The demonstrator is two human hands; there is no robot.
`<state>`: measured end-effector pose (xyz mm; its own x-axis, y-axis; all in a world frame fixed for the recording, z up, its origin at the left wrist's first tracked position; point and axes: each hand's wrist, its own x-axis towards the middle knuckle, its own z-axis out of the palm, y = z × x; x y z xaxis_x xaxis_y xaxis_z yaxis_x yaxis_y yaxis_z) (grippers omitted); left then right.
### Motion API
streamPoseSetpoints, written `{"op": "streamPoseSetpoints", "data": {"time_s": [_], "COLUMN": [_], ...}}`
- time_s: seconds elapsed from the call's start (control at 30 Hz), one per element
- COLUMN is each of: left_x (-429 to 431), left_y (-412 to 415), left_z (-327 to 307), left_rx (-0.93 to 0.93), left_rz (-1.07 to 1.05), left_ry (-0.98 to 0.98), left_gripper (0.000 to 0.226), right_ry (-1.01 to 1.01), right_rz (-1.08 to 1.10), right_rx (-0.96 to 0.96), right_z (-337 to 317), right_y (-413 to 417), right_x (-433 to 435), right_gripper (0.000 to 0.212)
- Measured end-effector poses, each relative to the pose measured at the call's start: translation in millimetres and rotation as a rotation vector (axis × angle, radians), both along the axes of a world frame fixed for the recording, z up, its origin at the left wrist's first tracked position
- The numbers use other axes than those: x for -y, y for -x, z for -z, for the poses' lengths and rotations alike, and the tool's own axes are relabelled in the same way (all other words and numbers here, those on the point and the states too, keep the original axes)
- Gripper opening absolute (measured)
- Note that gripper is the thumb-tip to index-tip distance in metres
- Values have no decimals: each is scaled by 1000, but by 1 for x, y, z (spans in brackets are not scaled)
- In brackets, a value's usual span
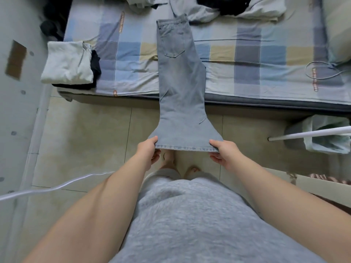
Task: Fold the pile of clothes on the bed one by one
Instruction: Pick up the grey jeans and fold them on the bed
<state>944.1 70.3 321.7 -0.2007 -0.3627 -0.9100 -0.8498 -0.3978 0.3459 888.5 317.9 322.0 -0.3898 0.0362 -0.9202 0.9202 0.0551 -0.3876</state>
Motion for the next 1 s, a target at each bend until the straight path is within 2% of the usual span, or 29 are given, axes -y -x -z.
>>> {"op": "streamPoseSetpoints", "data": {"time_s": [0.2, 0.33, 0.43, 0.63, 0.77, 1.0], "left_x": [14, 44, 75, 141, 177, 218], "left_y": [77, 151, 216, 361, 456, 617], "left_z": [-19, -21, -20, -16, 2, 80], "left_rx": [-132, -228, -267, -219, -189, -197], "left_rz": [-141, -201, -234, -244, -186, -8], "left_ry": [-92, -136, -182, -262, -283, -242], "left_gripper": [16, 24, 21, 26, 27, 26], "right_ry": [30, 56, 46, 3, -35, -120], "right_rz": [53, 71, 75, 120, 181, 234], "right_rx": [-84, -145, -174, -155, -137, -184], "right_z": [-27, -41, -45, -44, -25, 64], "right_y": [88, 167, 234, 377, 462, 613], "right_x": [25, 59, 92, 165, 200, 240], "right_gripper": [21, 7, 8, 9, 13, 11]}}
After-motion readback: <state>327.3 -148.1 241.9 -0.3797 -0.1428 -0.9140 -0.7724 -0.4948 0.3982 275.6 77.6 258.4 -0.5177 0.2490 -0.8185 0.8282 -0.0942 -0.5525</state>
